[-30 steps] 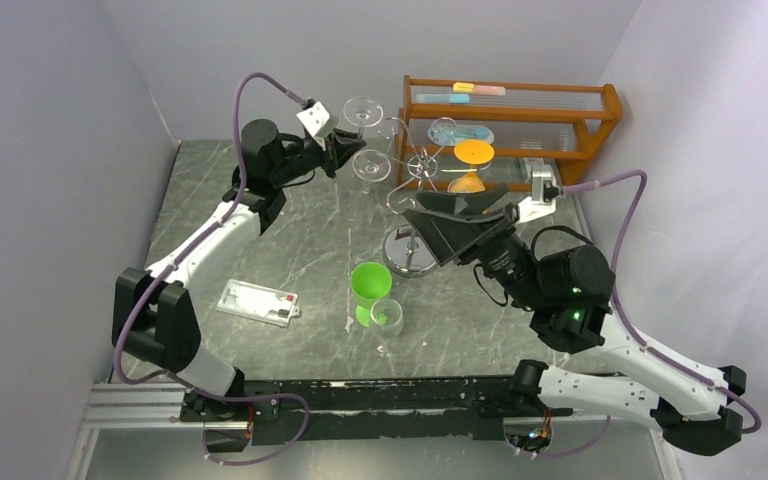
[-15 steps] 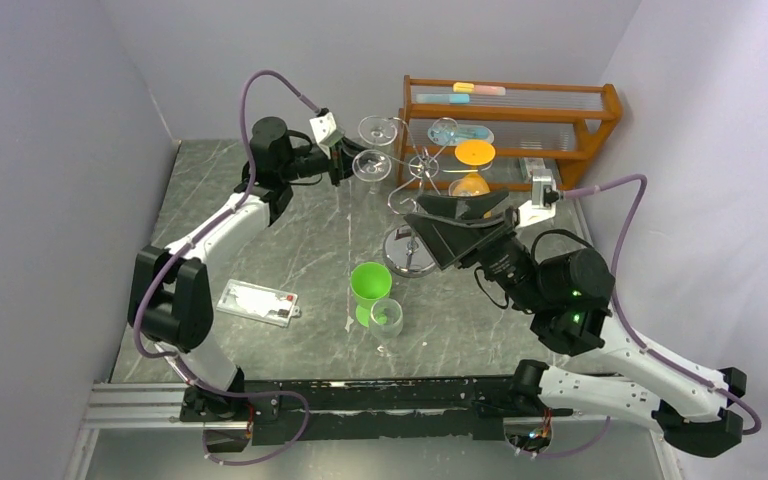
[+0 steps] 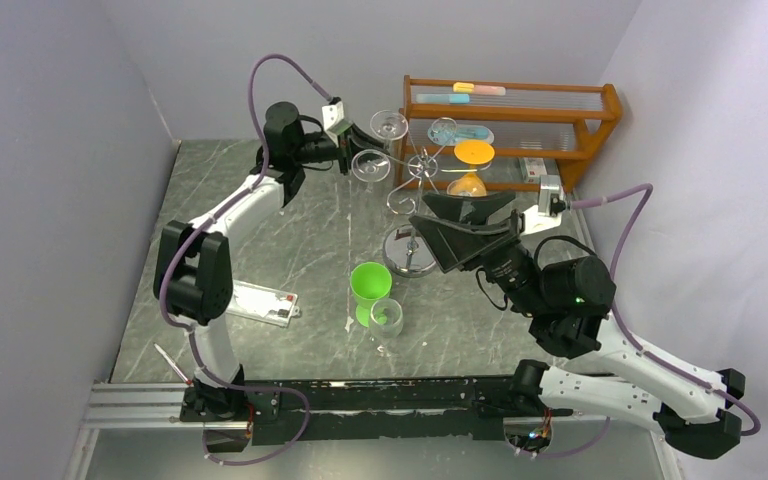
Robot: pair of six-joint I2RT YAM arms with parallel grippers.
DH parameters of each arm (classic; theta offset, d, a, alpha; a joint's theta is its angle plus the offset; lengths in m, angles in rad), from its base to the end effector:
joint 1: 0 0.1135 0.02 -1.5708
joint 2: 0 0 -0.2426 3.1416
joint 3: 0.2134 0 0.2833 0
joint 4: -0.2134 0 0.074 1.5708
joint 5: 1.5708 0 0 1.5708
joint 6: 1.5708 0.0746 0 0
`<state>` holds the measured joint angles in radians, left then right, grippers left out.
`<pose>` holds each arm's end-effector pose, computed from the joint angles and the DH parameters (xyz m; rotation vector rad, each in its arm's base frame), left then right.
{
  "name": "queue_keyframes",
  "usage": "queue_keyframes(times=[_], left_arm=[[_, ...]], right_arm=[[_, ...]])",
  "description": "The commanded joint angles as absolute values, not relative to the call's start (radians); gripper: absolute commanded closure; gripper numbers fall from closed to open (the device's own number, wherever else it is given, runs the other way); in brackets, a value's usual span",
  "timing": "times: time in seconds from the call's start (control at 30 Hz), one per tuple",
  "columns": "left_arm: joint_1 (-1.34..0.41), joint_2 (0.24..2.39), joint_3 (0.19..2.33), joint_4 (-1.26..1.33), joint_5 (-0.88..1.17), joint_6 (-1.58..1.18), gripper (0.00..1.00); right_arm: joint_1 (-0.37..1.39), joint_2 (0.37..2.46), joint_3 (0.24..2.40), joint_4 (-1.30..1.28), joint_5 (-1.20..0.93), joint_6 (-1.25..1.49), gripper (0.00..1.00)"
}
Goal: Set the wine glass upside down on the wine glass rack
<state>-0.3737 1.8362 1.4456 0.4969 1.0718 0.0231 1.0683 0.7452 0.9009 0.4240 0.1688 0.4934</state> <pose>0.4151 -0.2331 0.3093 1.1397 1.1470 -1.0507 0.1214 0.1950 0.4610 -0.1436 1.0797 1.3366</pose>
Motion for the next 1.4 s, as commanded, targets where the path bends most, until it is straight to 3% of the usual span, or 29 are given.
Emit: queue_keyframes(times=[0.0,0.2,0.6,1.13,1.37], left_arm=[[-0.373,1.886,1.546,0.575,1.143,-0.021,0.95],[-0.378,1.906,1.518,0.651,1.140,-0.060,0.95],[-0.417,1.938,1.563,0.492,1.063,0.066,0.95],[-0.415,1.900,1.418,0.808,0.756,-0.130,0.95],[-0.413,1.836,1.285,0.954,0.738,-0.134,0.95]], right_arm=[[1.071,0.742,0.885,0.467,0.205,0.463,0.23],[1.071,0.762,0.893,0.468,0.224,0.444,0.23],[1.071,0.775,0.914,0.442,0.237,0.433,0.23],[1.071,0.773,0.936,0.409,0.243,0.431,0.23],[1.071,0.772,0.944,0.373,0.278,0.442,0.23]])
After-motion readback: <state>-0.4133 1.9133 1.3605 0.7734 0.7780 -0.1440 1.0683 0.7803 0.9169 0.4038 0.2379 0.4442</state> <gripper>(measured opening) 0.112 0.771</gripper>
